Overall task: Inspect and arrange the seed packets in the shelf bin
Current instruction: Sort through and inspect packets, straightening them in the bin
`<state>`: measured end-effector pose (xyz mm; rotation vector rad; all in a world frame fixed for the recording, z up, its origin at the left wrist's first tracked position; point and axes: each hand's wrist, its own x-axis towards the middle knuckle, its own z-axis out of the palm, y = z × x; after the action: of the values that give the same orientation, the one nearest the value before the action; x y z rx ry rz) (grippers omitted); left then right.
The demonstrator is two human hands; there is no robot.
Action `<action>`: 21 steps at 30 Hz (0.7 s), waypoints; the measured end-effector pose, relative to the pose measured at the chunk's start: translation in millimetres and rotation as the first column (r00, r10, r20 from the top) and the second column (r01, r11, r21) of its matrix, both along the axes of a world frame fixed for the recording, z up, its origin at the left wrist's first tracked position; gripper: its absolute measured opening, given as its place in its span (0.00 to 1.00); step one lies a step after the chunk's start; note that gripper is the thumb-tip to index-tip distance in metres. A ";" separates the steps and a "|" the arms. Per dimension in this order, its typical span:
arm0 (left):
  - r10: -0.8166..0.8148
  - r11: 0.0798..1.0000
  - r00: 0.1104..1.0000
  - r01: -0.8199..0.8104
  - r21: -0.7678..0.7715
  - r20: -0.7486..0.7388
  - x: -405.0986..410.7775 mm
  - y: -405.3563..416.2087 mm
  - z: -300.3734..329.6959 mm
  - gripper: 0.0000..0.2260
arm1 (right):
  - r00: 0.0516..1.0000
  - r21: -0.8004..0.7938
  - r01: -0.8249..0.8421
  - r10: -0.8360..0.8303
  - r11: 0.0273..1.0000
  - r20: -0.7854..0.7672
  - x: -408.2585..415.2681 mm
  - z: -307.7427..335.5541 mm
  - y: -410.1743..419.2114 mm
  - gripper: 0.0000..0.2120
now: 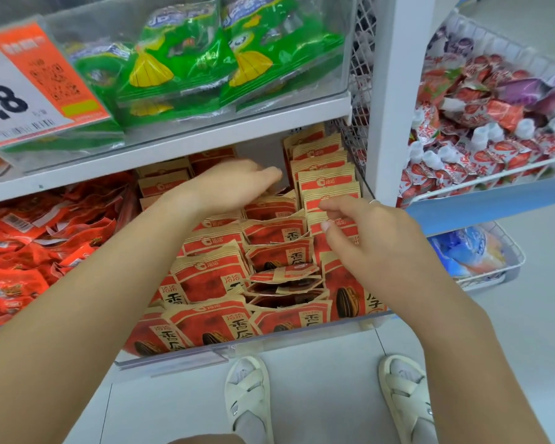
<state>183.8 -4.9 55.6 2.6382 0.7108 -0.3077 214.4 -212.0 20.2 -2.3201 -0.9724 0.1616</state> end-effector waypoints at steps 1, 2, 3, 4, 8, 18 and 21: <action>0.007 1.000 1.000 -0.006 0.029 -0.025 8.2 -1.0 -0.3 0.28 | 1.000 -0.003 -0.004 0.004 1.000 -0.003 -0.5 0.0 1.0 0.17; 0.016 1.000 0.998 -0.016 -0.001 -0.055 16.7 -2.0 -0.8 0.31 | 1.000 -0.006 -0.008 0.008 1.000 -0.007 -1.1 0.2 1.9 0.17; 0.022 0.996 0.997 -0.028 -0.090 -0.068 26.6 -2.5 -2.6 0.32 | 1.000 -0.014 -0.012 0.012 1.000 -0.011 -1.6 0.7 2.3 0.17; 0.037 0.979 0.998 -0.049 -0.200 -0.060 36.3 -1.9 -5.1 0.33 | 1.000 -0.025 -0.014 0.014 1.000 -0.011 -1.9 1.3 2.0 0.17; 0.165 0.930 0.986 -0.150 -0.335 0.017 61.2 3.1 -14.2 0.31 | 1.000 -0.041 -0.019 0.019 0.999 -0.010 -1.6 2.1 -2.5 0.17; 0.331 0.794 0.930 -0.183 -0.580 0.161 68.4 7.1 -28.7 0.18 | 1.000 -0.056 -0.029 0.029 0.998 -0.007 -0.3 0.7 -4.5 0.17; 0.359 0.794 0.909 -0.179 -0.581 0.211 64.3 6.1 -32.2 0.14 | 1.000 -0.066 -0.026 0.025 0.998 -0.011 -1.0 0.6 -4.2 0.17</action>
<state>248.0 1.2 23.4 1.9380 0.7475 0.0020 213.4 -216.2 20.8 -2.3651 -1.0061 0.2183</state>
